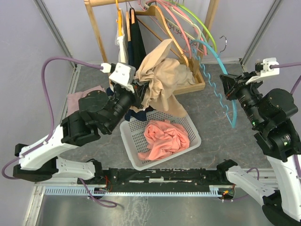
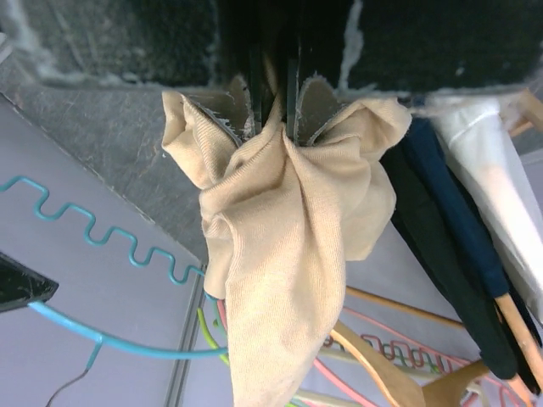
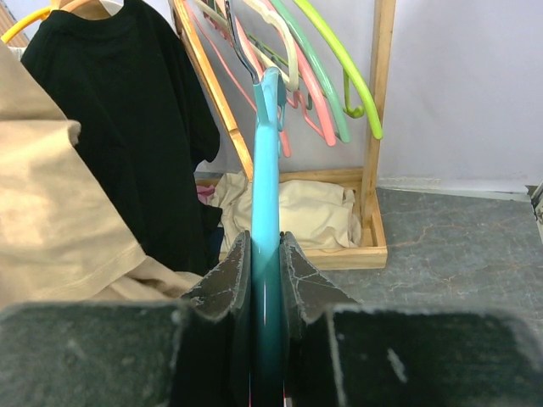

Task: Remove the t-shirt from the hanger
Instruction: Place the T-shirt in the bin.

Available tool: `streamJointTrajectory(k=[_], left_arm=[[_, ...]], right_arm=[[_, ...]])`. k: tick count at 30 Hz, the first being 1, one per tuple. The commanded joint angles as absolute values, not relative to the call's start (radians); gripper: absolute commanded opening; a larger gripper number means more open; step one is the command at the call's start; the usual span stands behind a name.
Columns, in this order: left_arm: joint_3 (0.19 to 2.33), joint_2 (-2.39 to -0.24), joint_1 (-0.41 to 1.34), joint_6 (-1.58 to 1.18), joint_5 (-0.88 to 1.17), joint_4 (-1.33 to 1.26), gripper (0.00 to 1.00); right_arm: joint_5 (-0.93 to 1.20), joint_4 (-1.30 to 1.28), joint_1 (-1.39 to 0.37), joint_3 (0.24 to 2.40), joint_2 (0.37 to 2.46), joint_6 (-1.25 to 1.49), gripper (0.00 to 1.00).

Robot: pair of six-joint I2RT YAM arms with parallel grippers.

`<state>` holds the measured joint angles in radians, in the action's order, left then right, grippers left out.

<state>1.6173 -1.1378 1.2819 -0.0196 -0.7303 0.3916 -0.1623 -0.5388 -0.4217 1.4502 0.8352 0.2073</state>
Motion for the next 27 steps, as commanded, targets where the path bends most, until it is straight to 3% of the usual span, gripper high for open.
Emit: streamJointTrajectory(k=[1, 10, 27], left_arm=[[1.697, -1.109, 1.289, 0.062, -0.712, 0.268, 0.03], [1.755, -1.179, 1.289, -0.029, -0.609, 0.454, 0.03], [1.471, -1.188, 1.289, -0.327, -0.438, 0.685, 0.03]], right_arm=[[-0.167, -0.481, -0.424, 1.490, 0.839, 0.198, 0.01], [-0.167, -0.466, -0.425, 1.475, 0.844, 0.200, 0.01], [-0.168, -0.454, -0.425, 1.458, 0.839, 0.204, 0.01]])
